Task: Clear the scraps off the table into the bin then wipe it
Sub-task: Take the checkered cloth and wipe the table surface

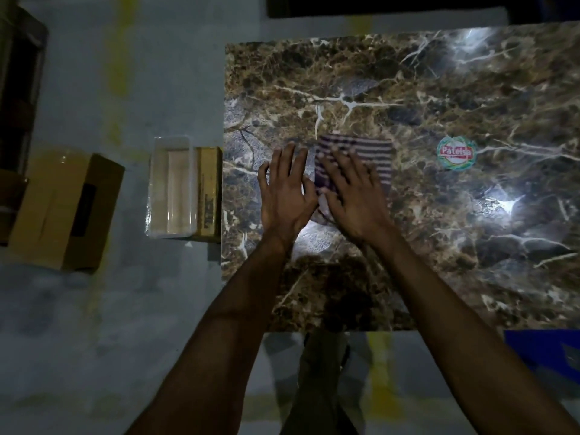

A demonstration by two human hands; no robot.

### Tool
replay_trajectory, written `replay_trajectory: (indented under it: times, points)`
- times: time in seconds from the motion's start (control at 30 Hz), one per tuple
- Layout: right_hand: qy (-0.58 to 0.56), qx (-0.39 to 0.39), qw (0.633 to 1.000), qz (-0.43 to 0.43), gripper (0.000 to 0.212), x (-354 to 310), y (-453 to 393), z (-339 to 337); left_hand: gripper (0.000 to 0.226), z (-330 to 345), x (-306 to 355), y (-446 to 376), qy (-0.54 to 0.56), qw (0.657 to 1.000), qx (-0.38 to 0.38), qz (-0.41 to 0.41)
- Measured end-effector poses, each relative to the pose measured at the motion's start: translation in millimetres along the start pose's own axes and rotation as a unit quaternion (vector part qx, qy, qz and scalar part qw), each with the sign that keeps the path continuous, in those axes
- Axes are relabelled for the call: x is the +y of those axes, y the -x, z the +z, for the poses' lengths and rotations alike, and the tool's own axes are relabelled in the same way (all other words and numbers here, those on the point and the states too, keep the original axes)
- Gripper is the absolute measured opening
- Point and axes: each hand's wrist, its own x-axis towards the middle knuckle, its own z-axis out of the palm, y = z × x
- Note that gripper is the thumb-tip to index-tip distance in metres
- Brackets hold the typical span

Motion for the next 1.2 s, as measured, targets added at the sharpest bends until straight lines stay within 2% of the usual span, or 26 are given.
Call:
replay_trajectory:
  times: [0.13,0.2,0.3,0.37,0.5,0.67,0.77,0.87,0.93,1.07,1.13,1.2]
  points:
    - [0.008,-0.021,0.999,-0.027,0.063,16,61,-4,0.052,-1,2,0,0.009,1.000,-0.005,-0.007]
    - [0.009,-0.017,1.000,0.016,0.063,39,77,-12,0.053,-1,3,1,0.006,1.000,-0.009,-0.004]
    - [-0.004,0.016,0.995,0.094,0.062,58,48,-22,0.053,-2,3,0,0.003,1.000,-0.007,-0.006]
    - [-0.011,0.031,0.994,0.108,0.062,57,11,-24,0.053,-1,4,1,-0.004,1.000,-0.004,-0.006]
    - [0.003,0.024,0.998,0.058,0.062,24,-27,-14,0.053,-2,3,0,-0.002,1.000,-0.005,-0.008]
    - [0.006,-0.015,0.999,-0.045,0.061,13,38,-7,0.055,-3,5,-1,-0.007,1.000,-0.010,-0.010]
    - [-0.002,-0.013,1.000,0.014,0.062,47,57,-18,0.058,-1,5,-1,-0.001,1.000,-0.008,-0.014]
    - [-0.012,0.013,0.996,0.090,0.062,70,17,-31,0.060,1,6,0,0.012,1.000,-0.003,-0.024]
    - [-0.020,0.023,0.995,0.097,0.064,64,-21,-33,0.061,1,6,0,0.014,0.999,-0.006,-0.029]
    - [-0.013,0.005,0.999,0.033,0.064,15,-48,-18,0.062,-3,6,-1,0.009,1.000,-0.005,-0.027]
    - [-0.008,-0.012,1.000,-0.019,0.063,3,-23,-11,0.061,-2,6,-1,0.004,1.000,-0.012,-0.024]
    - [-0.018,-0.025,0.999,-0.030,0.059,13,9,-12,0.061,-2,6,-2,0.008,0.999,-0.015,-0.029]
